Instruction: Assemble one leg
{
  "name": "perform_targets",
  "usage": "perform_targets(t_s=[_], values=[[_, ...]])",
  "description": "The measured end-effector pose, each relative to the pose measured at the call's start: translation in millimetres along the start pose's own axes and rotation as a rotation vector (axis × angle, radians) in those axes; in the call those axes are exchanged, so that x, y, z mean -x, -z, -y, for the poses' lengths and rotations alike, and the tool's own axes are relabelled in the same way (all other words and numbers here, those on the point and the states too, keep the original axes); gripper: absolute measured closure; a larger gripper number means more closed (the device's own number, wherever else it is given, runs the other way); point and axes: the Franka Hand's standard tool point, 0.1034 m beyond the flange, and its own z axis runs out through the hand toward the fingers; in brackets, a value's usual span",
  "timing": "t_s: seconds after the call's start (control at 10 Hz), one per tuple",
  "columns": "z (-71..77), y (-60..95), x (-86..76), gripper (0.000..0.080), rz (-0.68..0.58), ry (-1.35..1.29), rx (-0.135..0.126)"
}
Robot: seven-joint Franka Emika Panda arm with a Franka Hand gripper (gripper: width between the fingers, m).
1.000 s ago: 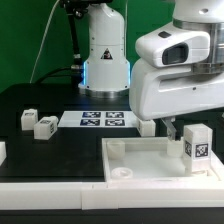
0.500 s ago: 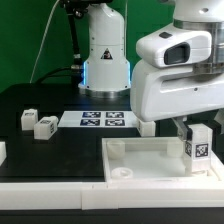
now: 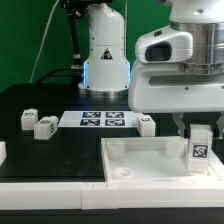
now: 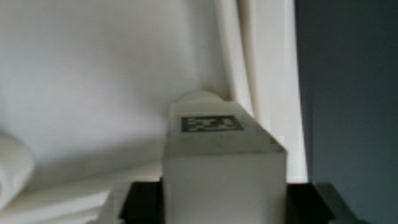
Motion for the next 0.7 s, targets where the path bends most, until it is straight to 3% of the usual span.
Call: perform_targets(t_s=[0.4, 0.7], values=[[5.0, 1.1, 0.0, 0.0508, -0.031, -0.548, -0.004], [4.5, 0.4, -0.2, 0.0498, -0.024, -0.668, -0.011]])
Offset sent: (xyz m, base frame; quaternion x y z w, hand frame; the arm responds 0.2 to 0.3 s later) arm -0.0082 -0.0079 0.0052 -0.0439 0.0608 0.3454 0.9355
